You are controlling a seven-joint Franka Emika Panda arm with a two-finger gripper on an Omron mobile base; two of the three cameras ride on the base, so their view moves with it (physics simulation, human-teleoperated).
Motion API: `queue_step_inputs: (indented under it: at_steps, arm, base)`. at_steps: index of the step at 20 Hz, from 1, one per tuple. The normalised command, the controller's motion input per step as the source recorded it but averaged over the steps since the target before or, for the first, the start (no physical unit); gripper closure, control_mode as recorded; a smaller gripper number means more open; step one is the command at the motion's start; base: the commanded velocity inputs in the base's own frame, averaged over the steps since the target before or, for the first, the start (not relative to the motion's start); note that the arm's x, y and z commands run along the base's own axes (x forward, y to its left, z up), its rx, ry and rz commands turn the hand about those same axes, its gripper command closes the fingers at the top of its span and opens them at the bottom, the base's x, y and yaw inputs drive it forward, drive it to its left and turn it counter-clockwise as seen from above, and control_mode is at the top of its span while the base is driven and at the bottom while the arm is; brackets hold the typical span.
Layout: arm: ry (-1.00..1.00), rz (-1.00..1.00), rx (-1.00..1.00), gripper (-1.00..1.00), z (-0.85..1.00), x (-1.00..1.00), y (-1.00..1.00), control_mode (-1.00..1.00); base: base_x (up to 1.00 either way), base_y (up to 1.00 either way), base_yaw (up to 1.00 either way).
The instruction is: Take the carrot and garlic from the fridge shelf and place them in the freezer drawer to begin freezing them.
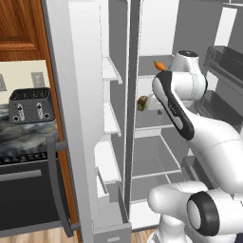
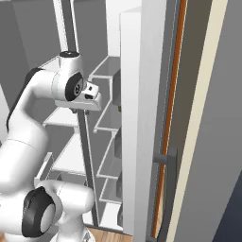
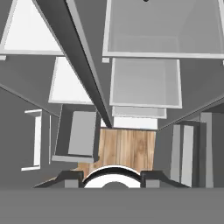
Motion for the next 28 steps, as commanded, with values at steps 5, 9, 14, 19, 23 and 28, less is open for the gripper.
queue_step_inputs:
  at_steps: [5, 9, 14, 19, 23, 28]
  arm:
    - [-0.14, 0.00, 0.00, -1.00, 0.11, -0.12, -0.01, -1.00]
    - [-0.22, -0.01, 0.00, -1.00, 0.51, -0.14, -0.22, -1.00]
    - [-0.16, -0.04, 0.00, -1.00, 0.59, -0.01, -0.29, -1.00]
    - [-0.07, -0.07, -0.04, -1.00, 0.31, 0.03, -0.38, -1.00]
    - [0.00, -0.08, -0.06, -1.00, 0.10, 0.03, -0.63, -1.00]
    - [0.00, -0.05, -0.05, -1.00, 0.00, 0.01, -0.66, -1.00]
  base:
    - [0.00, 0.00, 0.00]
    - [0.00, 0.00, 0.00]
    - [0.00, 0.00, 0.00]
    - [0.00, 0.00, 0.00]
    - [0.00, 0.00, 0.00]
    - [0.00, 0.00, 0.00]
